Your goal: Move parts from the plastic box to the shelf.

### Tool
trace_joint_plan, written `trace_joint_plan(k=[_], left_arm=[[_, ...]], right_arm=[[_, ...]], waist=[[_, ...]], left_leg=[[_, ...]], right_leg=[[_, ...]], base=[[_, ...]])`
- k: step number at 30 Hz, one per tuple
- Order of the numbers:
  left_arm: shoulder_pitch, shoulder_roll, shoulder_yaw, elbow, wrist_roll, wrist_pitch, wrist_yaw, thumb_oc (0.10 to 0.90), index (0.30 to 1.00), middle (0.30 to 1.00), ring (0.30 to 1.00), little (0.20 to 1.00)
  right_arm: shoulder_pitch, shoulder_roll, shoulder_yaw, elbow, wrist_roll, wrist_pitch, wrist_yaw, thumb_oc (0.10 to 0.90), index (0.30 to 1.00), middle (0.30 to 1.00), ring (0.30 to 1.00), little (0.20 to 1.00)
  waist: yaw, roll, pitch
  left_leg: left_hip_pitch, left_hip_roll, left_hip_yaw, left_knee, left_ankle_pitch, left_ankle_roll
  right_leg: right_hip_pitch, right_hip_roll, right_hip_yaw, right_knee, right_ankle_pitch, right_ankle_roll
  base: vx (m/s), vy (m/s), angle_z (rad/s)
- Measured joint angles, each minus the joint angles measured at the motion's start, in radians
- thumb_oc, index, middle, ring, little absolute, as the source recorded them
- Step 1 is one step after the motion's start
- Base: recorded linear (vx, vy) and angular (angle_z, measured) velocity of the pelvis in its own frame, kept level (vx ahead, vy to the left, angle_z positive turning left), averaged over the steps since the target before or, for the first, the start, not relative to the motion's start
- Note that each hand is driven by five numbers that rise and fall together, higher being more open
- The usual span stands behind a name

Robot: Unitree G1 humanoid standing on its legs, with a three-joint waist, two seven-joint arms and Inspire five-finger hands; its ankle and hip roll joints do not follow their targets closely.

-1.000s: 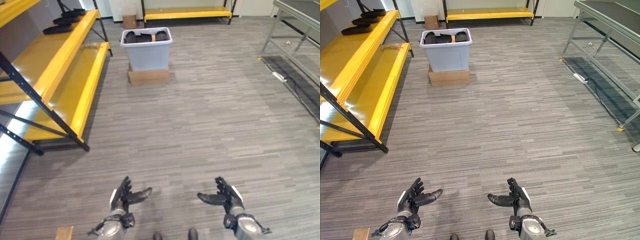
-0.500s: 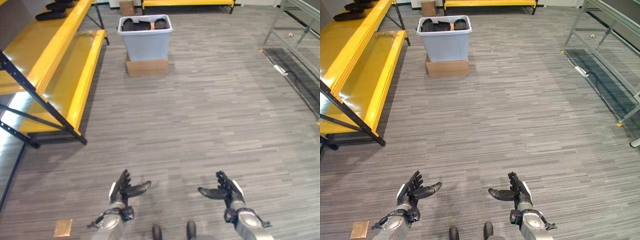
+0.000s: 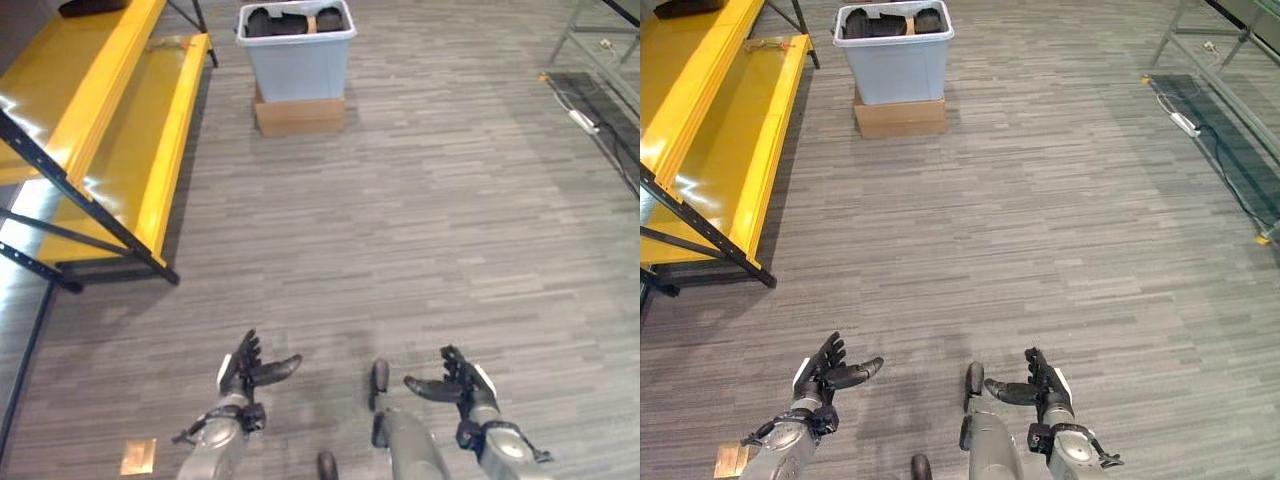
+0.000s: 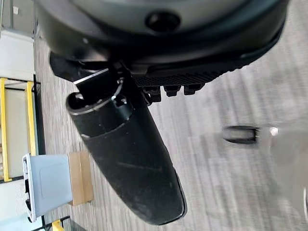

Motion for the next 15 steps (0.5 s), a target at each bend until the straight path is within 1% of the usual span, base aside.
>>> trace_joint_plan(k=[1,2,3,4,5,6,7,8,10,11,12,13,14,15], left_arm=[[0.005,-0.003,-0.006,-0.002,0.0,-0.001,-0.002,0.9,1.0,1.0,1.0,1.0],[0.004,-0.015,-0.01,-0.001,-0.001,-0.001,-0.004,0.9,1.0,1.0,1.0,1.0],[0.0,-0.015,-0.016,-0.005,-0.001,-0.002,-0.012,0.9,1.0,1.0,1.0,1.0],[-0.011,-0.011,-0.016,-0.013,-0.001,-0.002,-0.017,0.9,1.0,1.0,1.0,1.0],[-0.017,-0.01,-0.016,-0.013,-0.001,-0.003,-0.02,0.9,1.0,1.0,1.0,1.0],[-0.028,-0.008,-0.012,-0.015,-0.002,-0.006,-0.019,0.9,1.0,1.0,1.0,1.0],[-0.041,-0.004,-0.011,-0.013,-0.002,-0.006,-0.018,0.9,1.0,1.0,1.0,1.0],[-0.048,-0.003,-0.011,-0.013,-0.003,-0.006,-0.019,0.9,1.0,1.0,1.0,1.0],[-0.05,0.001,-0.011,-0.014,-0.004,-0.006,-0.019,0.9,1.0,1.0,1.0,1.0],[-0.038,0.007,-0.009,-0.014,-0.005,-0.006,-0.021,0.9,1.0,1.0,1.0,1.0],[-0.042,0.012,-0.009,-0.016,-0.006,-0.009,-0.023,0.9,1.0,1.0,1.0,1.0],[-0.015,0.022,-0.002,-0.013,-0.01,-0.009,-0.027,0.9,1.0,1.0,1.0,1.0],[-0.016,0.024,-0.002,-0.016,-0.009,-0.009,-0.037,0.9,1.0,1.0,1.0,1.0],[-0.014,0.026,0.001,-0.015,-0.01,-0.008,-0.039,0.9,1.0,1.0,1.0,1.0]], right_arm=[[0.002,-0.004,0.0,-0.001,0.0,-0.001,-0.001,0.9,1.0,1.0,1.0,1.0],[-0.009,-0.019,0.003,0.002,0.0,0.0,0.002,0.9,1.0,1.0,1.0,1.0],[-0.017,-0.039,0.002,-0.005,0.0,-0.001,0.006,0.9,1.0,1.0,1.0,1.0],[-0.032,-0.05,0.001,-0.005,0.003,-0.006,0.009,0.9,1.0,1.0,1.0,1.0],[-0.039,-0.06,-0.003,-0.005,0.003,-0.011,0.01,0.9,1.0,1.0,1.0,1.0],[-0.056,-0.067,-0.01,-0.003,0.003,-0.011,0.01,0.9,1.0,1.0,1.0,1.0],[-0.067,-0.067,-0.021,-0.003,0.003,-0.013,0.009,0.9,1.0,1.0,1.0,1.0],[-0.072,-0.068,-0.027,-0.003,0.003,-0.013,0.008,0.9,1.0,1.0,1.0,1.0],[-0.072,-0.067,-0.032,-0.001,0.003,-0.013,0.008,0.9,1.0,1.0,1.0,1.0],[-0.064,-0.065,-0.031,-0.001,0.004,-0.016,0.009,0.9,1.0,1.0,1.0,1.0],[-0.049,-0.063,-0.031,-0.001,0.004,-0.017,0.01,0.9,1.0,1.0,1.0,1.0],[-0.047,-0.061,-0.031,-0.004,0.007,-0.027,0.007,0.9,1.0,1.0,1.0,1.0],[-0.047,-0.067,-0.032,-0.006,0.008,-0.028,0.006,0.9,1.0,1.0,1.0,1.0],[-0.039,-0.056,-0.036,0.0,0.008,-0.024,0.003,0.9,1.0,1.0,1.0,1.0]], waist=[[0.0,0.009,-0.016],[-0.004,0.037,-0.031],[-0.006,0.057,-0.045],[-0.005,0.058,-0.046],[-0.009,0.064,-0.05],[-0.006,0.061,-0.05],[-0.009,0.058,-0.051],[-0.011,0.055,-0.052],[-0.011,0.041,-0.051],[0.007,0.013,-0.05],[0.033,-0.023,-0.051],[0.042,-0.045,-0.048],[0.049,-0.059,-0.039],[0.061,-0.084,-0.026]], left_leg=[[0.011,0.014,0.001,0.001,-0.001,-0.02],[0.011,0.042,-0.009,0.012,0.0,-0.03],[0.002,0.07,-0.019,0.046,0.002,-0.05],[0.008,0.087,-0.015,0.048,0.023,-0.068],[0.006,0.106,-0.023,0.061,0.028,-0.078],[0.007,0.117,-0.015,0.081,0.037,-0.096],[0.004,0.133,-0.017,0.095,0.065,-0.132],[-0.009,0.143,-0.019,0.13,0.078,-0.154],[-0.056,0.143,-0.015,0.266,0.09,-0.174],[-0.132,0.134,-0.017,0.446,0.122,-0.192],[-0.213,0.123,-0.022,0.647,0.177,-0.204],[-0.362,0.103,-0.072,0.857,0.184,-0.207],[-0.432,0.09,-0.092,0.943,0.209,-0.202],[-0.489,0.087,-0.068,0.988,0.192,-0.179]], right_leg=[[0.007,0.006,-0.005,0.017,0.053,-0.039],[0.002,0.025,-0.027,0.054,0.01,-0.071],[-0.003,0.036,-0.061,0.112,-0.038,-0.107],[-0.002,0.041,-0.069,0.144,-0.08,-0.113],[0.001,0.047,-0.085,0.167,-0.113,-0.118],[0.003,0.057,-0.092,0.192,-0.132,-0.136],[0.006,0.065,-0.099,0.208,-0.146,-0.148],[0.016,0.071,-0.102,0.206,-0.148,-0.149],[0.062,0.085,-0.099,0.165,-0.149,-0.15],[0.112,0.092,-0.084,0.12,-0.158,-0.163],[0.15,0.086,-0.064,0.079,-0.173,-0.171],[0.189,0.097,-0.047,0.059,-0.189,-0.188],[0.205,0.094,-0.043,0.053,-0.203,-0.196],[0.239,0.093,-0.031,0.032,-0.203,-0.195]], base=[[0.28,-0.118,0.37],[0.38,-0.161,0.49],[0.27,-0.123,0.42],[0.36,-0.175,0.47],[0.19,-0.116,0.27],[0.28,-0.177,0.28],[0.28,-0.194,0.18],[0.28,-0.22,0.13],[0.18,-0.201,0.01],[0.09,-0.146,-0.3],[0.25,-0.193,-0.61],[0.3,-0.193,-0.63],[0.33,-0.129,-0.48],[0.2,-0.008,-0.2]])
